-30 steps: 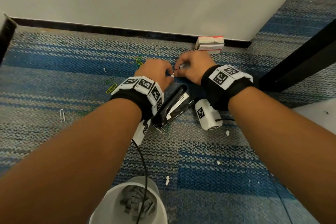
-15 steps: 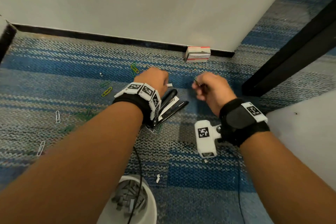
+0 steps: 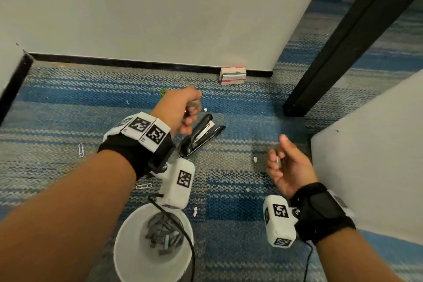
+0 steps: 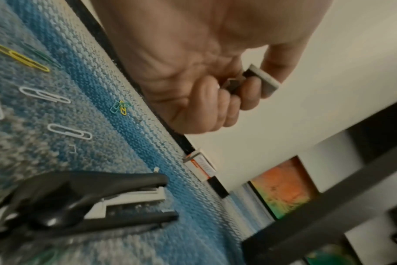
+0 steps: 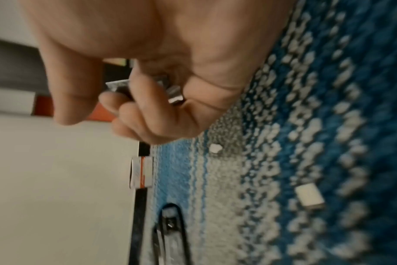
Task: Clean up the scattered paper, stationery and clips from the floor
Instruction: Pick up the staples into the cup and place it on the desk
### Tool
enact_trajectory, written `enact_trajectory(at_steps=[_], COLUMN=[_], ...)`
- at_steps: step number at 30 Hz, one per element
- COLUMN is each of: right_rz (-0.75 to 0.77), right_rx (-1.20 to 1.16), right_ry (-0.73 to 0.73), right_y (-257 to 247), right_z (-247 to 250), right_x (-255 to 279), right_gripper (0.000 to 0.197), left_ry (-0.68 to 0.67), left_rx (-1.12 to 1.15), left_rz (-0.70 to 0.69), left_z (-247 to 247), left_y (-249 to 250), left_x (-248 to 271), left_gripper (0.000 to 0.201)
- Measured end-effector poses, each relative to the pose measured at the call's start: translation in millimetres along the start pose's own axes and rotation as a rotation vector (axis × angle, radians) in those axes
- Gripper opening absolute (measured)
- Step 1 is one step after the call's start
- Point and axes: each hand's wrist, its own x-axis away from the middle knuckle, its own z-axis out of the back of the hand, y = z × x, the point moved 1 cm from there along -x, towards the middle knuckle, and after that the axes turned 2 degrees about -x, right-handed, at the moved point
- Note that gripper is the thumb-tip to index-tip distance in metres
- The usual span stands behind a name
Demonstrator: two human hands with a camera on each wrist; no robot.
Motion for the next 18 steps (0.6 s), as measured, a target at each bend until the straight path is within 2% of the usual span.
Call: enact_trajectory(at_steps=[3,6,9,12,15,17,18], right_rz=[0.001,0.135,0.191,0.153,0.132,0.096,0.048], right_rx=[0.424,1.038,1.405,1.524,1.575,1.421,1.217], right_ry=[0.069,0.095,0.106,0.166,0.169,0.180,0.176], right_y=[11,28,44,46,48,50,52], right_z=[-1,-1,3,1,-1,-5,-10], right_x=[14,27,31,33,37,39,41], right_gripper=[0.047,0.021,0.028,0.023,0.024,0.028,0.029], left_ry=[-0.034,-0.065,-0.010,0.109,0.240,0.296,0.306], left_rx=[0.086,0.261,0.347,0.245,-0.138,-0.347,-0.361], left_rz=[-0.028,-0.045,-0.014,0.053,-0.011,-0.075,-0.084], left_z=[-2,6,19,32,48,52,50], left_y=[4,4,-6,-20,-41,-60,-70], left_x=[29,59,83,100,121,137,144], left_gripper=[0.029,0.022,0.020,0.023,0.018,0.023,0.024])
